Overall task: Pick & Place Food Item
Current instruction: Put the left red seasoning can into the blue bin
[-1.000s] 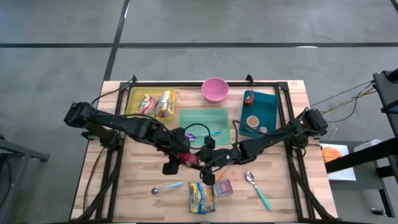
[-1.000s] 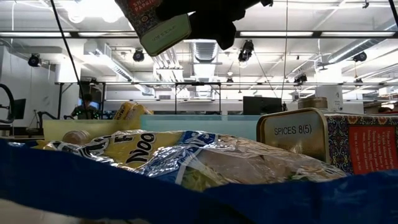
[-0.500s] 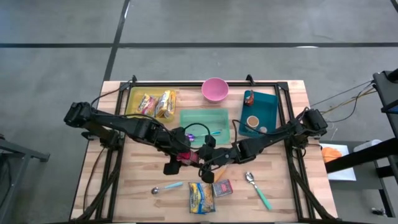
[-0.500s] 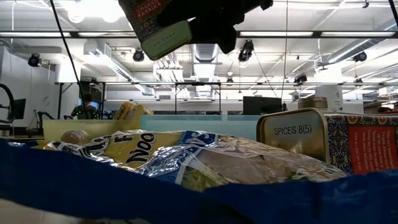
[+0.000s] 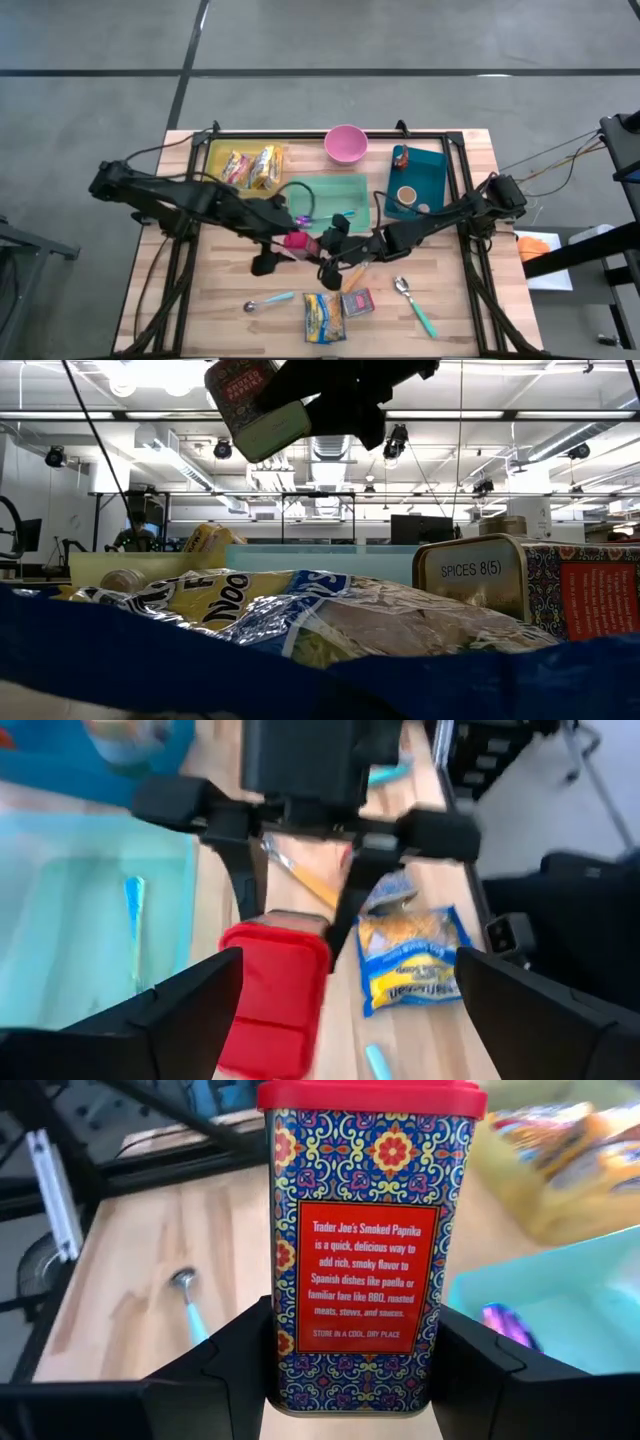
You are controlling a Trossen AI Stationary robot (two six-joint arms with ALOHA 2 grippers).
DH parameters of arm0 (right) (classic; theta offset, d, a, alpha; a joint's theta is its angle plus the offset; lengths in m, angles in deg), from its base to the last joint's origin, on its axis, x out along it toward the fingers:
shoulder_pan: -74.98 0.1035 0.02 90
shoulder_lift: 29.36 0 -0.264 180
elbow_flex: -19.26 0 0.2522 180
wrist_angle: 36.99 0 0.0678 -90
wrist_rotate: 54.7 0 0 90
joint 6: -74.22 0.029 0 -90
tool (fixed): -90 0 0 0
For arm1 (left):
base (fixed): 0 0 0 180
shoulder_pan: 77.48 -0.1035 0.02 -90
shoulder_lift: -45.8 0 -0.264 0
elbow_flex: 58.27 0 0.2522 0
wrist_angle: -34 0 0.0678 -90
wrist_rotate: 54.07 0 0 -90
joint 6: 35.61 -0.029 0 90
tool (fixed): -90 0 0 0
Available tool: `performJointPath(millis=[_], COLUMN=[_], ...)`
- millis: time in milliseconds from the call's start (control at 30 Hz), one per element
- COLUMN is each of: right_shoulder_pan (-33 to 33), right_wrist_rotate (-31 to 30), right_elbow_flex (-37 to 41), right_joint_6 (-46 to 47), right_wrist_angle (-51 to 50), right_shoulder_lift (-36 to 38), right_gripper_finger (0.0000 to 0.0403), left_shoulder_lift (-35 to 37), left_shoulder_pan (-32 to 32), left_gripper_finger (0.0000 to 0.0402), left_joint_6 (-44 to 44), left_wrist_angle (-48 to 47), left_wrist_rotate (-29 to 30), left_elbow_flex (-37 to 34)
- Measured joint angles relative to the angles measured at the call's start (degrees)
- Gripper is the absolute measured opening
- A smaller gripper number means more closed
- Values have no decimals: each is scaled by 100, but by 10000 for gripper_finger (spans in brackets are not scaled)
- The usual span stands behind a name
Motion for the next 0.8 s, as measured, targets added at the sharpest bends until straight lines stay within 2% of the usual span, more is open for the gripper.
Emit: performJointPath(millis=[167,300,500,633,800], right_shoulder_pan=[22,107,353,426,433], right_wrist_rotate=[-182,-466,-980,-1019,-1015], right_elbow_flex=[23,66,313,678,1183], right_joint_6=[-8,-143,-343,-341,-575], right_wrist_angle=[27,14,-7,60,1169], right_shoulder_lift=[224,444,1066,1579,1887], right_gripper_finger=[198,198,198,198,198], left_shoulder_lift=[672,1169,1728,1820,1594], left_shoulder_pan=[19,78,87,86,74], left_gripper_finger=[369,369,369,370,370], left_joint_6=[181,222,46,-267,-782], left_wrist_angle=[110,877,3181,5118,7023], left_wrist_rotate=[567,981,1038,1067,1079], left_elbow_flex=[-230,-868,-2441,-3338,-4000])
